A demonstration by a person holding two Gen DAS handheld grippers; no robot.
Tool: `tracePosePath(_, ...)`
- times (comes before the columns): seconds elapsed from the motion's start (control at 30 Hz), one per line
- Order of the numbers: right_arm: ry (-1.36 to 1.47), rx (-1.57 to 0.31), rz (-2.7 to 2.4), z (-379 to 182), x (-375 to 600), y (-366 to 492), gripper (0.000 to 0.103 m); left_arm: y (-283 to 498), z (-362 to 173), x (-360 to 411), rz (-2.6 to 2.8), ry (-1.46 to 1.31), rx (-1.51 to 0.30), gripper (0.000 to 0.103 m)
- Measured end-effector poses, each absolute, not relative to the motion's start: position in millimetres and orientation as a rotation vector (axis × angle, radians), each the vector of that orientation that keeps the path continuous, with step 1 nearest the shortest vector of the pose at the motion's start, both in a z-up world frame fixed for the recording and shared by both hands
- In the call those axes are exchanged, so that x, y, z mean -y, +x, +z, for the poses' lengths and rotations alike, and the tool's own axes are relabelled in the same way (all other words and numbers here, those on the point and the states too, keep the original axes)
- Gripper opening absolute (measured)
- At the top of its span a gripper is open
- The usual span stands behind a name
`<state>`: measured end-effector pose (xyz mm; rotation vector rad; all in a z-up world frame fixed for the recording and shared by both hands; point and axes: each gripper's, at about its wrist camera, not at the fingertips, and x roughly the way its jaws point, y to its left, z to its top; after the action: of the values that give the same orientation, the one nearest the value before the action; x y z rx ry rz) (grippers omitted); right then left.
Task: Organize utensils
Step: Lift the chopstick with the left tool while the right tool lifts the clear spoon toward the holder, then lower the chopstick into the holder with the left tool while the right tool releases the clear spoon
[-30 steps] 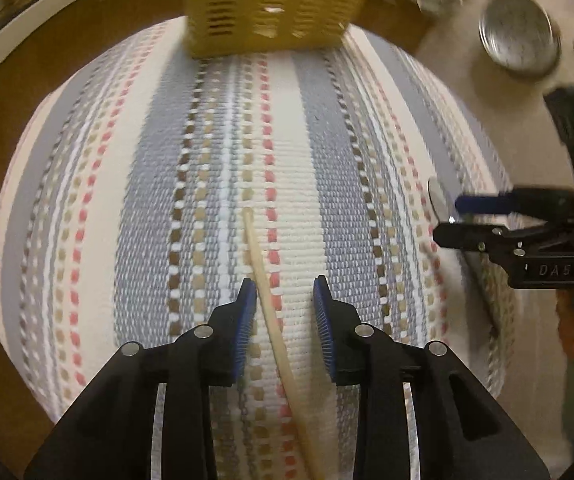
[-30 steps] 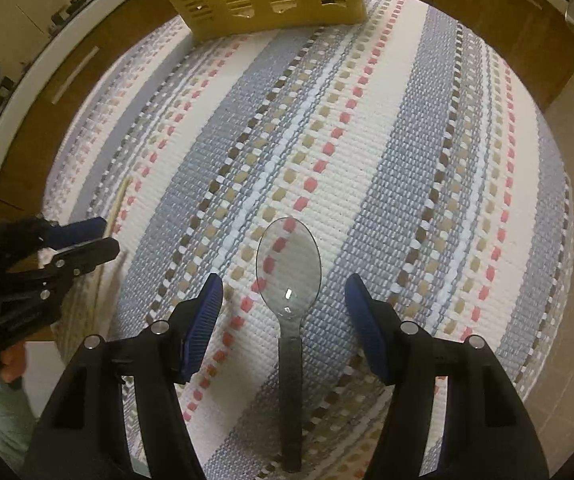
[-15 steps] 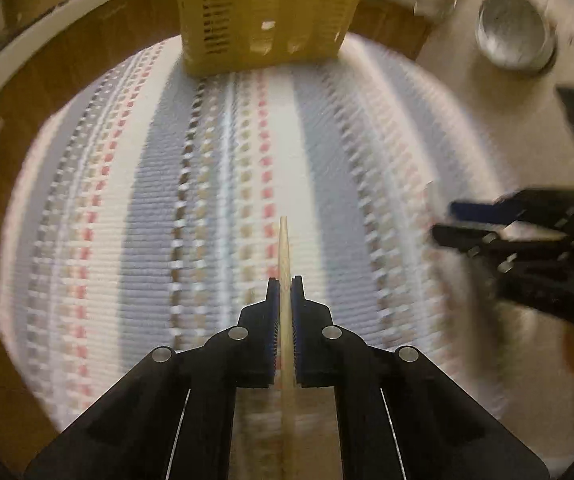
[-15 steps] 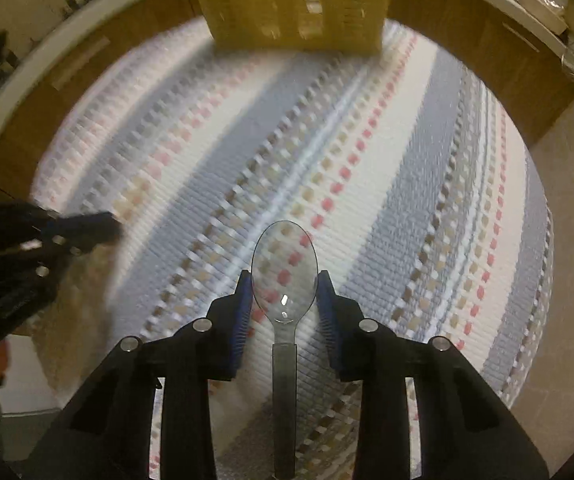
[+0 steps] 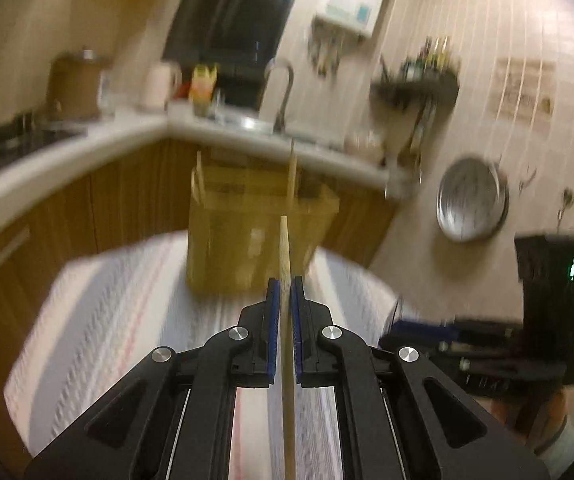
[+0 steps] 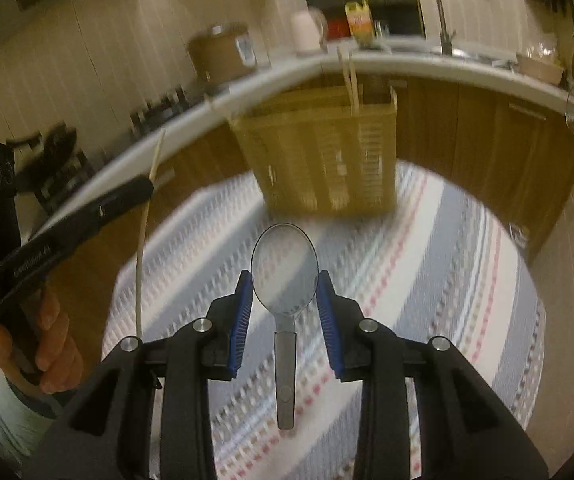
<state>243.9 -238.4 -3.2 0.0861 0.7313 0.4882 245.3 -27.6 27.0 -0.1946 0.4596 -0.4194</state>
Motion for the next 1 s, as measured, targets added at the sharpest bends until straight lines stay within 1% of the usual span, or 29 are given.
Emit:
tracePosePath(0.13, 0.139, -0.614, 0.502, 27.0, 245.6, 256.5, 0.029, 249.2, 64.7, 24.2, -0.408, -0.216, -0.314, 0.003)
tracePosePath(0.27, 0.172, -0.542, 0.502, 52.7, 252.0, 276.2, 0.029, 253.8, 98.6, 21.8, -0.378, -0.231, -0.193, 0.003)
tracePosePath(0.43, 0.159, -0.457, 0.467, 78.7, 250.3, 304.3, 0.029, 278.6, 130.9, 16.9, -0.322, -0.251, -0.040, 0.004)
tracePosePath(0.6, 0.145, -0.402, 0.456, 96.5, 245.8, 330.7, 0.030, 308.3, 143.6, 11.6, -0.260, -0.277, 0.028, 0.004)
tracePosePath(0.8, 0.096, -0.342, 0.443, 103.0, 239.4, 348.1, 0.030, 330.3, 153.7, 4.5, -0.205, -0.281, 0.087, 0.004)
tracePosePath(1.0, 0.101, -0.294, 0.408, 110.8, 242.9, 369.6, 0.030, 351.6, 149.2, -5.1, -0.183, -0.300, 0.111, 0.004)
